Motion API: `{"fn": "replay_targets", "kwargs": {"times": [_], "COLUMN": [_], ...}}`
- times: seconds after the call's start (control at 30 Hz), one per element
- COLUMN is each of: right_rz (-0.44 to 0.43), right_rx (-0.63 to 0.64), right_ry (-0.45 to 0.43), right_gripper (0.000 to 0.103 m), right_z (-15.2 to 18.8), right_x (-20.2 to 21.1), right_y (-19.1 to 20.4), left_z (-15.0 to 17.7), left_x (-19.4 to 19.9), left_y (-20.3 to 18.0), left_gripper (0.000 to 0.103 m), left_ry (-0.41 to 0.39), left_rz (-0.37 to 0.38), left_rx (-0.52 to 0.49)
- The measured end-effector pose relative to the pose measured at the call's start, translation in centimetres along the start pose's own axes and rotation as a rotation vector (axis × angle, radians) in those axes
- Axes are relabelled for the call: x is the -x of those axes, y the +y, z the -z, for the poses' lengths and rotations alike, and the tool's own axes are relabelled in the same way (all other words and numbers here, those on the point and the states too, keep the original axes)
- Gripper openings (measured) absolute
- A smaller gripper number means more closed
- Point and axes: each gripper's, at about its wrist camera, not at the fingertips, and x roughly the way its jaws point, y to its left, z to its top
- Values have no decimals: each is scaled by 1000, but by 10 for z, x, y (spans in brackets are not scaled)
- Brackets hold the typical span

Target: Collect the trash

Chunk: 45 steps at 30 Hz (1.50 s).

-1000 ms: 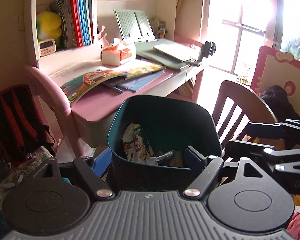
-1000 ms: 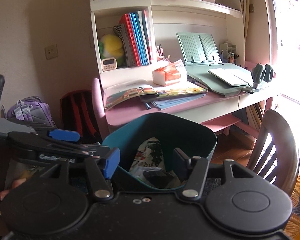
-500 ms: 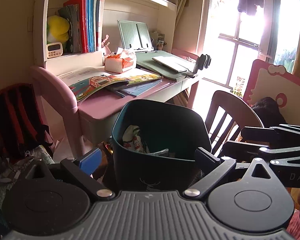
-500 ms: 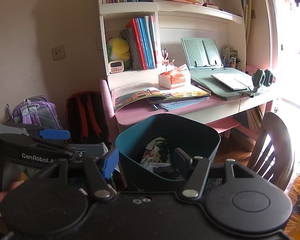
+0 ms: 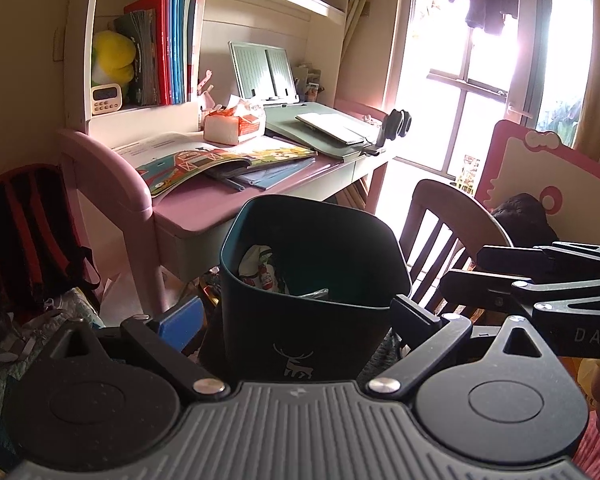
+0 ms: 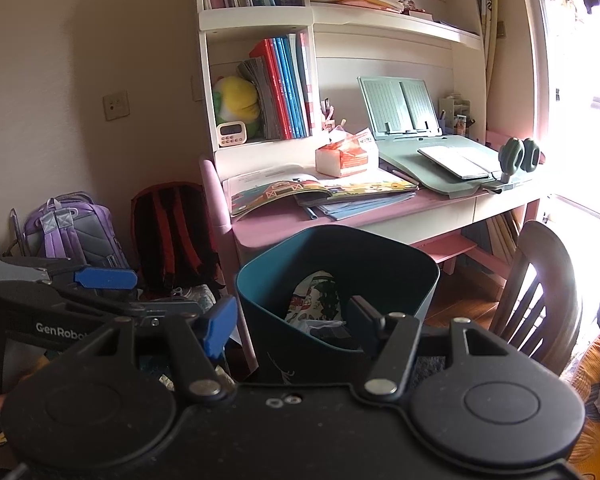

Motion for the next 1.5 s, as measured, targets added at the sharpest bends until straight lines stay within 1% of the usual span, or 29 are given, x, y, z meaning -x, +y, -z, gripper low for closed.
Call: {"fn": "replay_targets", "kwargs": {"times": [0.27,0.43,0.87,1.13,1.5], "right_rz": [6,3,-1,-3,-2], "right_rx": [0,-6,0,1,-7], "right_ry": [-13,-5,-23,-26,-23], "right_gripper": [61,61,61,61,61], "right_z": [3,5,6,7,8], "right_x": [7,6,18,20,22], "right_y": [-2,0,1,2,1], "left_z": [-4,-4,-3,-2,0], "left_x": [8,12,19,19,18], "left_y": [-4,-8,-17,-18,-18], "left_gripper": [100,100,102,102,102], "left_ry": [-36,-56,-91,-93,-81], "left_rz": [-12,-32,-28,-4,-11], "left_rx": [-20,-44,-62,-30,-18]}}
